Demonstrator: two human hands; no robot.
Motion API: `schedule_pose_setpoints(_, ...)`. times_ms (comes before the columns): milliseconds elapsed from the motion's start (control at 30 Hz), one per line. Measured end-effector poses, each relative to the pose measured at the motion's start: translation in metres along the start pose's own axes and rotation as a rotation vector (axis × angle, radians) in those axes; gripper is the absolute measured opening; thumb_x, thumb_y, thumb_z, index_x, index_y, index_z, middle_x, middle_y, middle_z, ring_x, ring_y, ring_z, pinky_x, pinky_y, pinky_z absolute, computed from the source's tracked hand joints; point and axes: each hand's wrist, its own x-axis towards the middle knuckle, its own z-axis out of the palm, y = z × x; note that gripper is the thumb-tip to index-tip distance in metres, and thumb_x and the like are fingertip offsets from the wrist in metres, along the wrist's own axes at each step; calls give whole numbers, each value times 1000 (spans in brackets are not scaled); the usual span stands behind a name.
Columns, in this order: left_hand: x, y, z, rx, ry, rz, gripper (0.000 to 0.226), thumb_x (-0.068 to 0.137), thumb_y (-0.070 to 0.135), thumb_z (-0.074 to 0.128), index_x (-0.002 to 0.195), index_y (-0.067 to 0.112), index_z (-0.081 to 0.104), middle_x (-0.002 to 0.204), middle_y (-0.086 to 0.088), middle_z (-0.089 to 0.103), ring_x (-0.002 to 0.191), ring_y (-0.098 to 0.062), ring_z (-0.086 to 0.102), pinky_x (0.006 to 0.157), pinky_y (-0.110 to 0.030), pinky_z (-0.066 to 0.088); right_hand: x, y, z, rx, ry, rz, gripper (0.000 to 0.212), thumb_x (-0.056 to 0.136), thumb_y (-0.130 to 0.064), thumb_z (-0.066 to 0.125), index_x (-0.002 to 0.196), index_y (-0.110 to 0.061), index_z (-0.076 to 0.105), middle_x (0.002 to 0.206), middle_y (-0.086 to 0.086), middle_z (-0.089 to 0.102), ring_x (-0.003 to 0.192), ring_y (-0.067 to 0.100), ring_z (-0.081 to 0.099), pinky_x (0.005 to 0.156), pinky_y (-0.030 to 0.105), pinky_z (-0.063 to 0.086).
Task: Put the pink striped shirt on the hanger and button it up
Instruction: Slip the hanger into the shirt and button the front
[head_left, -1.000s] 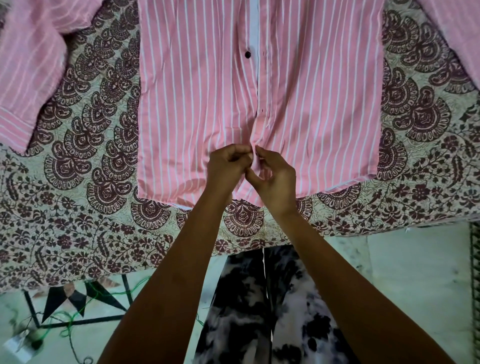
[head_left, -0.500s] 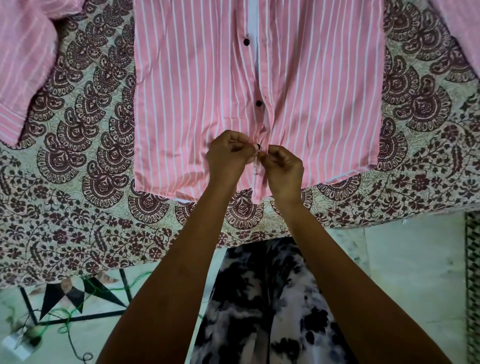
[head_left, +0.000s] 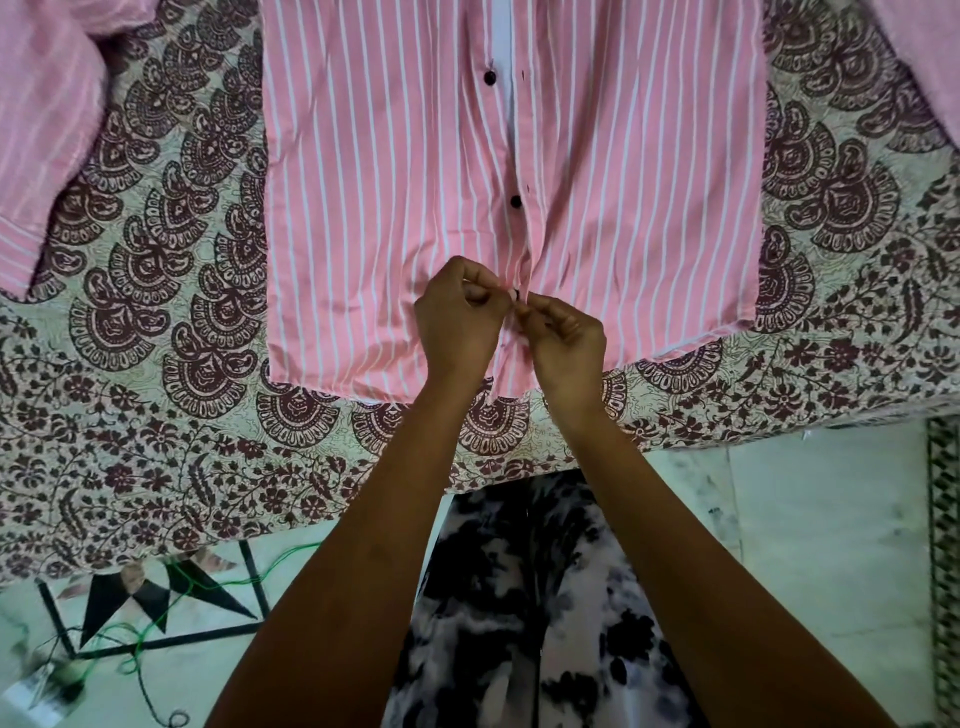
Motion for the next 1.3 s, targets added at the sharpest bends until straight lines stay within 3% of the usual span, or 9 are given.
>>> schedule_pose_setpoints(167, 4, -4, -1, 48, -6, 27, 20, 69, 7, 72, 69, 18, 56, 59, 13, 57, 54, 3, 55, 56, -7, 40, -2, -1, -2, 31, -44, -23, 20, 86, 2, 51, 86, -4, 70, 67, 0, 68, 68, 15, 62, 74, 37, 52)
schedule_pose_setpoints(333, 5, -4, -2, 43, -59, 4, 16, 71, 3, 70, 71, 16, 61, 60, 11, 60, 55, -2, 58, 59, -14, 46, 2, -4, -4, 57, -52, 9, 20, 84, 9, 53, 83, -4, 68, 58, -10, 67, 58, 5, 62, 63, 21, 52)
schedule_pose_setpoints(433, 3, 0, -2, 44, -81, 2, 15, 75, -1, 60, 82, 9, 68, 72, 2, 67, 63, -4, 61, 66, -14, 49, 6, -5, -4, -33, -57, -63, 17, 79, 7, 62, 78, -9, 67, 61, -13, 67, 62, 1, 62, 66, 16, 49)
schedule_pose_setpoints(567, 1, -1, -1, -118, -138, -158, 17, 71, 12, 57, 69, 22, 71, 75, -6, 69, 82, -27, 68, 82, -40, 56, 4, -4, -2, -318, -18, -306, 7, 79, -8, 68, 86, -5, 67, 72, -3, 67, 65, -2, 61, 65, 10, 47)
schedule_pose_setpoints(633, -2, 0, -1, -253, -150, -241, 8, 73, 12, 64, 71, 17, 70, 75, -12, 68, 81, -30, 68, 82, -45, 56, 0, -2, 0, -414, 28, -394, 12, 82, -14, 67, 89, -5, 67, 75, 2, 70, 66, 4, 63, 64, 17, 52)
schedule_pose_setpoints(767, -3, 2, -2, -425, -117, -315, 12, 82, -4, 62, 78, 8, 61, 73, -11, 64, 72, -22, 64, 74, -33, 56, -3, 3, 8, -446, 96, -428, 15, 84, -16, 63, 92, -5, 67, 77, 8, 71, 68, 17, 67, 65, 38, 55)
schedule_pose_setpoints(967, 5, 0, -3, -359, -131, -291, 20, 80, -6, 62, 72, 12, 58, 68, -9, 61, 67, -21, 60, 65, -30, 53, -1, 5, 12, -449, 117, -439, 14, 84, -13, 62, 91, -2, 68, 76, 9, 72, 69, 15, 67, 65, 26, 53)
schedule_pose_setpoints(1133, 16, -10, -4, -196, -160, -246, 20, 76, -2, 64, 68, 16, 60, 66, -8, 62, 64, -22, 60, 69, -38, 55, 10, 5, 11, -247, 78, -206, 6, 79, -5, 63, 75, -2, 66, 66, 3, 66, 62, 6, 61, 63, 20, 48)
schedule_pose_setpoints(1300, 18, -10, 2, -352, -216, -401, 23, 80, -8, 58, 70, 12, 56, 65, -7, 56, 60, -17, 52, 61, -27, 46, 19, 1, 3, 35, -52, 67, 23, 81, 5, 57, 68, -12, 62, 60, -2, 65, 59, 14, 60, 62, 26, 50)
